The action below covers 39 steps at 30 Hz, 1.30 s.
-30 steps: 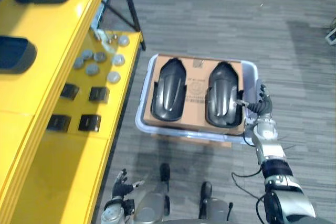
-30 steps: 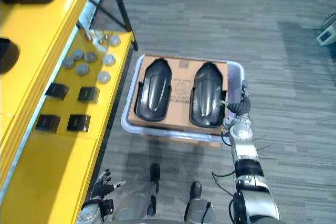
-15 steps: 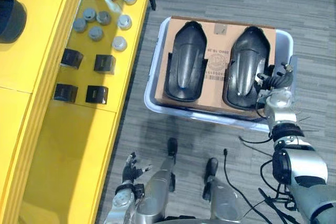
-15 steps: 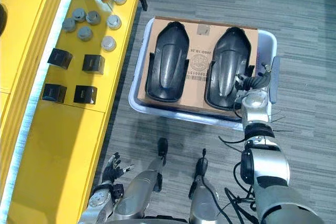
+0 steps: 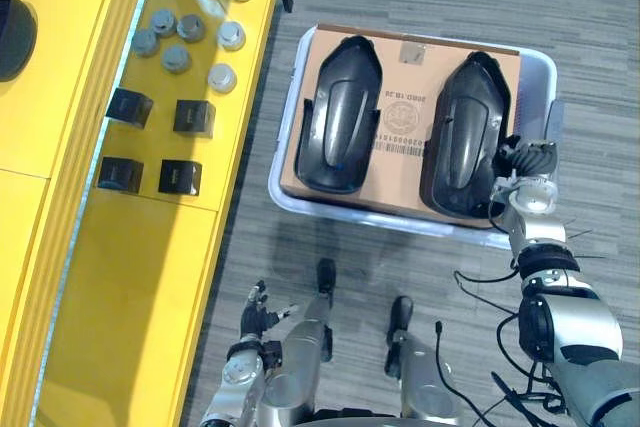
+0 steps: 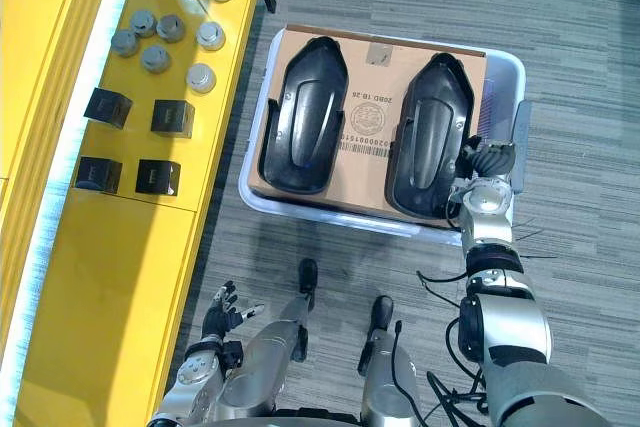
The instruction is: Walk over and take plastic housings, then place them on the shelf
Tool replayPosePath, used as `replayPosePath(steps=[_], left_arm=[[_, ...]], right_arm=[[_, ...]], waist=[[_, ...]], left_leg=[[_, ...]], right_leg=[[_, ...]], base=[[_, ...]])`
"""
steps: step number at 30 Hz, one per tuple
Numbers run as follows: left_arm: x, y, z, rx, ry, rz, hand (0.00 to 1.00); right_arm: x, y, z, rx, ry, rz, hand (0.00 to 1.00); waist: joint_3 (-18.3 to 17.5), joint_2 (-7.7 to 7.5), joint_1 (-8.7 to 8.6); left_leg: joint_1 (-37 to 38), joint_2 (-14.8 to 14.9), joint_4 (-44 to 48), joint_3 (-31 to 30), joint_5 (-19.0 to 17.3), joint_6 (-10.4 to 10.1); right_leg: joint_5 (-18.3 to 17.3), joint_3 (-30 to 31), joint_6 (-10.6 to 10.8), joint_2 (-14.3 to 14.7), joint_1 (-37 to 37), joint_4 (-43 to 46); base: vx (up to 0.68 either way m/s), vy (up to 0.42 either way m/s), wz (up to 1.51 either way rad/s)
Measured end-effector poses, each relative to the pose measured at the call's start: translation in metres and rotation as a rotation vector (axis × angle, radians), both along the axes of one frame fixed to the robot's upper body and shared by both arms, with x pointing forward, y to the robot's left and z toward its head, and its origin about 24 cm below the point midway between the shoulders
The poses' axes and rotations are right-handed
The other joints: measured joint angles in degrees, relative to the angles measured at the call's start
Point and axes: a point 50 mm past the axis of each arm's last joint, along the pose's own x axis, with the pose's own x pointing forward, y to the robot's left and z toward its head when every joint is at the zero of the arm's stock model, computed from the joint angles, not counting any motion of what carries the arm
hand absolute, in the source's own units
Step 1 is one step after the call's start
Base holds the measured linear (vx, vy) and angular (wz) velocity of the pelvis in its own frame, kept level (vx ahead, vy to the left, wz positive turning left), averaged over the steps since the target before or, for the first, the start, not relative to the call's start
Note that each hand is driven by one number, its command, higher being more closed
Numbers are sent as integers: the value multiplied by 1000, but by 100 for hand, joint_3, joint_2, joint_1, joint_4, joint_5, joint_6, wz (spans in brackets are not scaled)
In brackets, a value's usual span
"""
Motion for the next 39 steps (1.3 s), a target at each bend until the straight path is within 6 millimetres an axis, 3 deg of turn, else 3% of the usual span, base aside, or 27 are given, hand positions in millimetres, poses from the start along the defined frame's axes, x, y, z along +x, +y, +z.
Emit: replayPosePath(steps=[5,7,11,17,23,31,37,39], left_arm=[[8,-1,19,-16,-97,0,0],[12,-1,34,-24,-169,4,0],[21,-4,64,-46,-307,-17,0],[29,-2,122,-68,-566,23,0],[32,-21,166,-141,-769,10,0],[44,-67,182,-293,-786,-152,0],[59,-93,167,-265,-669,-203,0],[62,-95,161,-259,-635,-194,0]], right_arm=[[-27,5,-9,-11,-66,-14,100],[-43,7,-23,4,-60,-45,100],[-60,14,-24,-40,-85,-37,100],[-72,36,0,-127,-213,6,100],[-76,68,27,-221,-338,103,100],[-82,134,51,-223,-483,327,100],[-89,187,51,-145,-516,516,100],[-90,191,52,-134,-524,535,100]], waist=[[-196,-124,-75],[-440,-235,-91],[-671,-291,-126],[-1028,-311,-227],[-1354,-326,-226],[-1647,-360,-229],[-1813,-481,-241],[-1860,-527,-245]], left_leg=[[64,-15,-3,24,0,0],[75,-12,-21,24,-26,-25],[228,-18,-38,11,-74,-44],[387,-29,-39,-23,-128,-51],[494,-37,-27,-22,-105,-21],[588,-11,-44,-46,-105,-21],[600,14,-44,-25,-106,-22],[599,14,-44,-10,-105,-21]], right_leg=[[-5,46,31,-52,24,37],[-10,45,37,-46,42,28],[-30,40,57,-46,207,6],[-50,10,58,-26,413,-78],[-77,-12,48,-25,531,-80],[-81,-5,38,4,614,-75],[-69,33,23,27,610,-87],[-63,46,16,27,607,-96]], base=[[-20,11,-5],[0,0,0],[0,0,0],[9,-12,2],[26,-17,1],[-14,-2,0],[-10,-6,-2],[8,-8,-4]])
